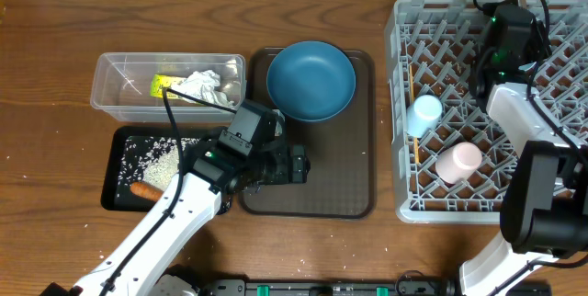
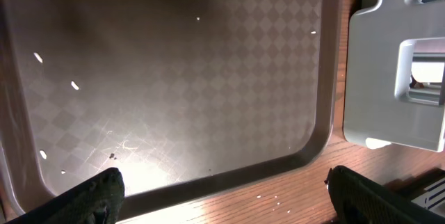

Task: Sort waste into correct bins and load items into the dishwasher rack
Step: 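Set the light-blue bowl in the rack's upper area and open right gripper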

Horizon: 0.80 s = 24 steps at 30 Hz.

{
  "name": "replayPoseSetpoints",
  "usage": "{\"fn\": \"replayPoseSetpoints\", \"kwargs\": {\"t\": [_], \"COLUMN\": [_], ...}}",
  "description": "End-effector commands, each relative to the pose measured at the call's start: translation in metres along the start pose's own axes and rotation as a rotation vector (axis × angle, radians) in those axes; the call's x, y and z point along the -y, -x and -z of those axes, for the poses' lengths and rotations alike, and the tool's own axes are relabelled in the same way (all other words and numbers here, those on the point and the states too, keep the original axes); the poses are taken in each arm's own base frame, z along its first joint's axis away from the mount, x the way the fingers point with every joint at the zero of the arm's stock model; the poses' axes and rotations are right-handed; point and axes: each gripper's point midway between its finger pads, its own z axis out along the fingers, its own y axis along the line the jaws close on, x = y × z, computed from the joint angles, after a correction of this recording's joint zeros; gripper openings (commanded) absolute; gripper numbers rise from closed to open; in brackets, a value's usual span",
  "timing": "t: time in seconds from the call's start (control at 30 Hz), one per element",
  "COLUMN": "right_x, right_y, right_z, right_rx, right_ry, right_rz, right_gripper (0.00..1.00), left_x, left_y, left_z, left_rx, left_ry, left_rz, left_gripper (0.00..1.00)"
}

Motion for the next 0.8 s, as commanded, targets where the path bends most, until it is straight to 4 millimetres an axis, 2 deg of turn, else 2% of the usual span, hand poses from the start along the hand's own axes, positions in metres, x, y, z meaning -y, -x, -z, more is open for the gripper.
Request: {"fn": "replayPoseSetpoints", "kwargs": {"t": [0.0, 0.13, 0.23, 0.37, 0.5, 0.57, 0.6, 0.63, 0.67, 0.77], "right_x": [-0.026, -0.038, -0.052, -0.068, -0.080, -0.087, -0.089, -0.092, -0.094, -0.100], "right_y": [0.006, 0.010, 0.012, 0.015, 0.021, 0.024, 0.025, 0.027, 0.028, 0.034], "right_z": [0.006, 0.015, 0.024, 0.037, 0.049, 0.056, 0.058, 0.061, 0.064, 0.072], "right_rx": [0.016, 0.023, 0.026, 0.031, 0.050, 0.060, 0.064, 0.069, 0.075, 0.095], "right_ry": [0.059, 0.089, 0.122, 0.161, 0.184, 0.197, 0.202, 0.207, 0.209, 0.217], "right_rz": [0.071, 0.107, 0.148, 0.199, 0.230, 0.247, 0.254, 0.261, 0.264, 0.273], "right_gripper": [0.01, 0.02, 0.06, 0.20, 0.24, 0.35, 0.44, 0.57, 0.63, 0.68], "left_x": [0.005, 0.005, 0.005, 0.005, 0.005, 0.005, 0.005, 0.005, 0.005, 0.005], "left_y": [0.006, 0.006, 0.006, 0.006, 0.006, 0.006, 0.006, 0.006, 0.006, 0.006], "left_z": [0.006, 0.006, 0.006, 0.006, 0.006, 0.006, 0.006, 0.006, 0.006, 0.006], "left_rx": [0.025, 0.025, 0.025, 0.025, 0.025, 0.025, 0.025, 0.025, 0.025, 0.025], "left_ry": [-0.008, -0.008, -0.008, -0.008, -0.008, -0.008, -0.008, -0.008, -0.008, -0.008], "left_rz": [-0.016, -0.016, -0.016, -0.016, -0.016, -0.016, -0.016, -0.016, -0.016, -0.016], "left_gripper": [0.96, 0.96, 0.96, 0.96, 0.96, 0.96, 0.96, 0.96, 0.96, 0.96]}}
